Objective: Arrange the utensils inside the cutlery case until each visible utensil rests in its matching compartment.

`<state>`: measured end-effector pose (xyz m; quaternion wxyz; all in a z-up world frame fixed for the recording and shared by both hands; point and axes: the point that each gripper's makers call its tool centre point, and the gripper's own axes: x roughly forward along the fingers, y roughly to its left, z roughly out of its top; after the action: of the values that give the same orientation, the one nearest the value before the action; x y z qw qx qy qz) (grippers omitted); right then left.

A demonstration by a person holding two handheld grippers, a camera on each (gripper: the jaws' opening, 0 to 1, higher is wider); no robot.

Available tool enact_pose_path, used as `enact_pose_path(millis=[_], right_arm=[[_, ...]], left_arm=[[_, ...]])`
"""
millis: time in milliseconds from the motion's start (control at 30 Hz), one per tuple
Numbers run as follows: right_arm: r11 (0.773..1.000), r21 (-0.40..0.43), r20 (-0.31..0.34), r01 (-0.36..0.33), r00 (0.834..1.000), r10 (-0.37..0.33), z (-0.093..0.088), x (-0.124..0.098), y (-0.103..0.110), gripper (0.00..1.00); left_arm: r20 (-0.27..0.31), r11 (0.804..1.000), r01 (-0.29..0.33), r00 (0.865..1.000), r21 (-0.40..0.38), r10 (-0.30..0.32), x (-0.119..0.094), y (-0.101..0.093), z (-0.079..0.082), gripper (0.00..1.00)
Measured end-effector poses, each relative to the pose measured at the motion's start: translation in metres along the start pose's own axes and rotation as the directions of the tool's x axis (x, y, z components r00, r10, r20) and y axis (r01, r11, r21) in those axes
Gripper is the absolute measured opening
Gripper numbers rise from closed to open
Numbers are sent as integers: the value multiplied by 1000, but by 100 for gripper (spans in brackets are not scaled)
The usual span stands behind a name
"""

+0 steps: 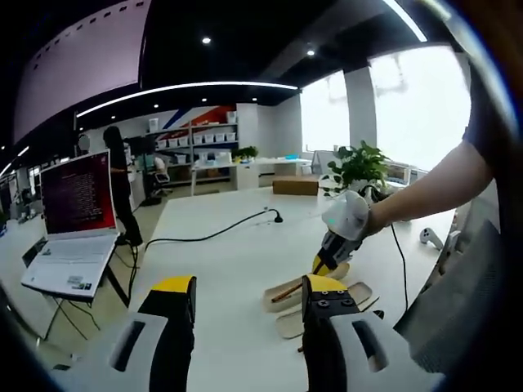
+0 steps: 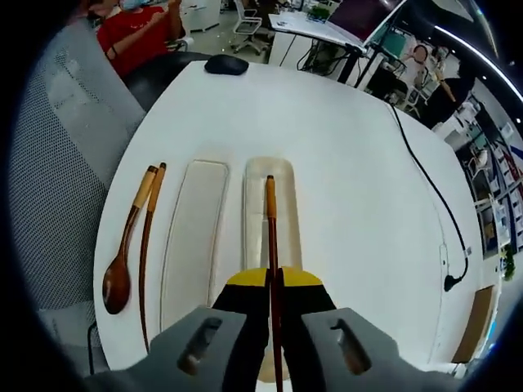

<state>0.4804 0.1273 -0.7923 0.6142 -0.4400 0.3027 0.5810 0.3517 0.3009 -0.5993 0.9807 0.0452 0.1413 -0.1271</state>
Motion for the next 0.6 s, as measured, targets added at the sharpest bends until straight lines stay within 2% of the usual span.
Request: enact_pose_path(millis=[267, 600], right_arm=[[1000, -7, -36, -29, 999, 29, -9, 12, 1, 0], [999, 5, -45, -40, 998, 40, -12, 21, -2, 0]], left_arm=[[-5, 1000, 2, 1000, 4, -2, 1, 0, -1, 53], [-15, 1000, 0, 1000, 1, 0, 2, 1, -3, 53]])
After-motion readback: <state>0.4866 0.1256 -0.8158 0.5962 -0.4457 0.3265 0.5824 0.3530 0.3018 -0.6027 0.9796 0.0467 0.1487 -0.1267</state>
